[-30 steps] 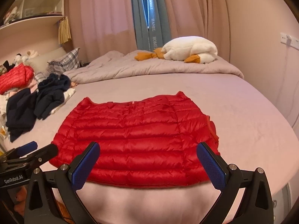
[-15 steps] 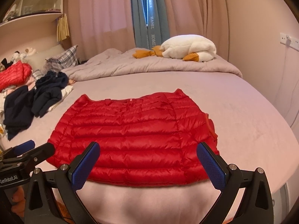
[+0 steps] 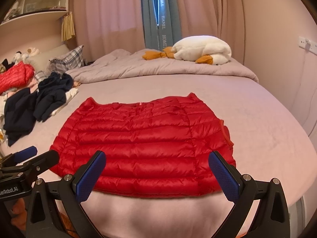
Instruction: Fold large clothes
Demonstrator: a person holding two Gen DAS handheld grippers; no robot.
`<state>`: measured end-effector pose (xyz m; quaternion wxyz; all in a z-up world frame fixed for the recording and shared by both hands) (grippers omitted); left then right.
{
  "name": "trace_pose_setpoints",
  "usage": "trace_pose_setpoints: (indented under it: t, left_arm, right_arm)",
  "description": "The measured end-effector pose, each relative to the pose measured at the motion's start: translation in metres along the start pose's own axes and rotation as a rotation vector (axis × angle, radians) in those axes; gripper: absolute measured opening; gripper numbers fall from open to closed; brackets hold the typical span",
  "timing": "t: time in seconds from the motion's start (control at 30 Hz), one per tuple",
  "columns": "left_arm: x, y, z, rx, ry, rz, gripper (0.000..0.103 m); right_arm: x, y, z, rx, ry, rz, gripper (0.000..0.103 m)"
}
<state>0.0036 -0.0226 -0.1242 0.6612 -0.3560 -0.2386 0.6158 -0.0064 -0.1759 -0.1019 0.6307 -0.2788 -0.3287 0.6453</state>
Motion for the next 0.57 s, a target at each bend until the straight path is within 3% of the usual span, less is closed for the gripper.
trace_pose_setpoints:
  t: [0.57]
  left_arm:
    - [-0.0026,-0.0008,-0.0002,0.006,-0.01,-0.019,0.103]
  right_arm:
    - [-0.0017,0.0005,-0.0017,0.0,0.009,-0.002,0.102]
Point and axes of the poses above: each gripper's, at about its wrist camera, not at the fingertips, and z roughly against the way its jaws point, x to its left, y to its underside, the point moved 6 cm from there along -z, roughly the way its jaws point, and after that the axes turned 6 degrees about -z, right-handed, at the moved point
